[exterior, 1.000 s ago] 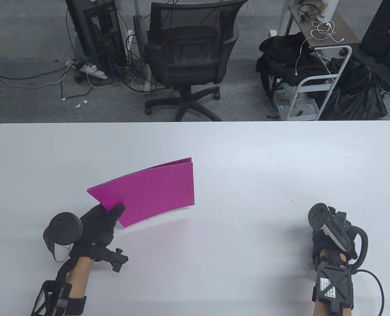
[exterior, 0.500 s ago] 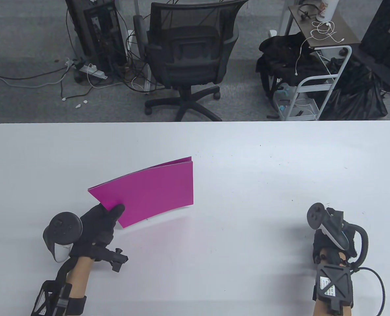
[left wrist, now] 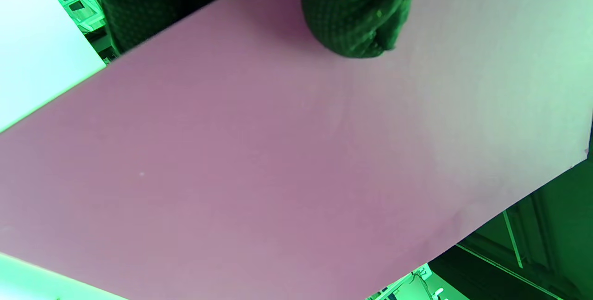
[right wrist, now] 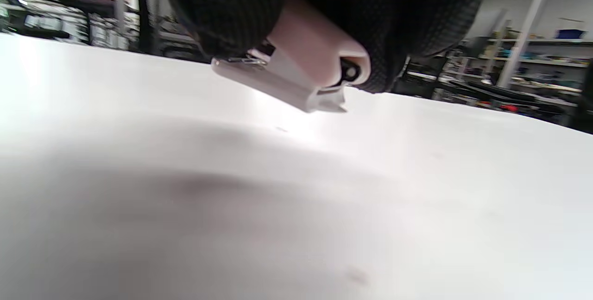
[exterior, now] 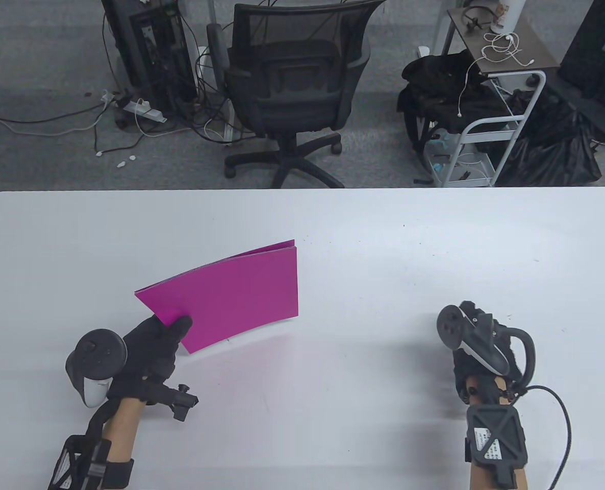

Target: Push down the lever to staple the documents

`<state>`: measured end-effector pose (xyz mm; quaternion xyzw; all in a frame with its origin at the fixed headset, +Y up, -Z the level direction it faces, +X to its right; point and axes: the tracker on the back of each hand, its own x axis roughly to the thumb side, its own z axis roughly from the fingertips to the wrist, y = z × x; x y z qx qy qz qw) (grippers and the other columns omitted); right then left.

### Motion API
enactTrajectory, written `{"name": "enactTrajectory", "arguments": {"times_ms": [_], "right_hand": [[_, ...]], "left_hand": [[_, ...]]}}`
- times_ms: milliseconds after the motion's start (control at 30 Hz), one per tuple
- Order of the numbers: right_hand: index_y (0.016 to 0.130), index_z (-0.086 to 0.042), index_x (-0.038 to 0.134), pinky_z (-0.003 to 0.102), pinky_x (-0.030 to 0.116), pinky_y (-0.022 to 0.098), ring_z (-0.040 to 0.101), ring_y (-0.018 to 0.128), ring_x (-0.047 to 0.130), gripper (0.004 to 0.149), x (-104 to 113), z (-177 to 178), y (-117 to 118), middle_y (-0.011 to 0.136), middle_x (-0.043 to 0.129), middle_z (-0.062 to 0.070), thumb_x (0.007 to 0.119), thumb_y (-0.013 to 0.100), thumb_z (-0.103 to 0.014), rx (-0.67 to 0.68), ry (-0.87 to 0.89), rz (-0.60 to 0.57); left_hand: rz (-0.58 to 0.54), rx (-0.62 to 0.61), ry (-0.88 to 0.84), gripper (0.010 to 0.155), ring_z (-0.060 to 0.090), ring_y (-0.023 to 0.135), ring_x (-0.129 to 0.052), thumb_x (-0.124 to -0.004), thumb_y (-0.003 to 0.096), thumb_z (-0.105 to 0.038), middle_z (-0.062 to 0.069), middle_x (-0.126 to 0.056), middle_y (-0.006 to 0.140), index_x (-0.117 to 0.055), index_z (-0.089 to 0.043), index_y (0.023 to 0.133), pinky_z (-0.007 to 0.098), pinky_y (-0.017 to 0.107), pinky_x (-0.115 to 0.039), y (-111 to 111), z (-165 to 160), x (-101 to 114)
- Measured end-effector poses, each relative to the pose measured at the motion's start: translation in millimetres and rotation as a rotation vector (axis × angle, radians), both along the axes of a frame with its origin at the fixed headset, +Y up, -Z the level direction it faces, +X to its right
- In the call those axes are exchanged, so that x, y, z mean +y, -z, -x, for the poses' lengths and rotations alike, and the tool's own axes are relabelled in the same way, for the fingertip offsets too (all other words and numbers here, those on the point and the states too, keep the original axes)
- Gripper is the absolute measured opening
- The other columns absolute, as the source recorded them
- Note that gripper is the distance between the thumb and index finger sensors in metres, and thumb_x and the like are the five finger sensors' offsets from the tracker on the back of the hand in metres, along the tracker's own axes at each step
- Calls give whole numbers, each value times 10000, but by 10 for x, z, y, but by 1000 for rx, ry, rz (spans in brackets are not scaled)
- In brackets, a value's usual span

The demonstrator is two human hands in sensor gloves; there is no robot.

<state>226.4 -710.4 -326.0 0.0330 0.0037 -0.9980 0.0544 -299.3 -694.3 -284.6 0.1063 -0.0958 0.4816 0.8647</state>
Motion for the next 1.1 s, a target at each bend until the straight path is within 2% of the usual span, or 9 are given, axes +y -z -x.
{"name": "enactTrajectory", "arguments": {"times_ms": [133, 300, 433, 700, 833, 1100], "right_hand": [[1035, -14, 560, 544, 777, 648, 431, 839, 892, 652, 77, 544, 73, 967, 769, 219, 789, 487, -283, 145, 10, -16], [1035, -15, 546, 534, 782, 650, 419, 839, 896, 662, 65, 1091, 129, 968, 767, 206, 790, 479, -279, 289, 28, 1], [1032, -23, 553, 528, 794, 645, 403, 836, 908, 658, 6, 1362, 126, 968, 769, 202, 792, 470, -269, 381, 46, 16], [1021, -83, 622, 519, 822, 633, 403, 823, 936, 629, -175, 1443, 119, 970, 785, 207, 828, 448, -241, 445, 55, 37], [1020, -92, 631, 515, 816, 639, 396, 833, 929, 626, -190, 1431, 125, 968, 793, 188, 834, 446, -235, 461, 69, 16], [1029, -91, 612, 529, 782, 657, 397, 859, 900, 626, -266, 1510, 153, 982, 778, 177, 822, 453, -221, 474, 56, 66]], "left_hand": [[-2, 5, -7, 400, 297, 826, -1027, -787, 544, -312, 31, -998, 907, -829, -237, 935, 569, 628, -859, -2, 16, 1], [-4, 15, -2, 400, 298, 821, -1029, -788, 544, -310, 37, -1000, 903, -833, -232, 933, 571, 623, -860, -10, 38, 7], [-2, 23, -4, 400, 300, 819, -1031, -788, 544, -310, 35, -1000, 903, -832, -231, 934, 569, 623, -861, -10, 65, 15], [4, 40, -4, 401, 304, 817, -1030, -789, 544, -309, 39, -1000, 902, -832, -227, 934, 572, 621, -860, -12, 92, 19], [9, 40, -3, 400, 305, 818, -1029, -789, 545, -308, 41, -1000, 902, -832, -228, 934, 573, 620, -860, -9, 91, 19], [14, 43, -3, 399, 314, 812, -1027, -789, 543, -303, 46, -1003, 898, -835, -221, 930, 581, 613, -857, -10, 89, 19]]}}
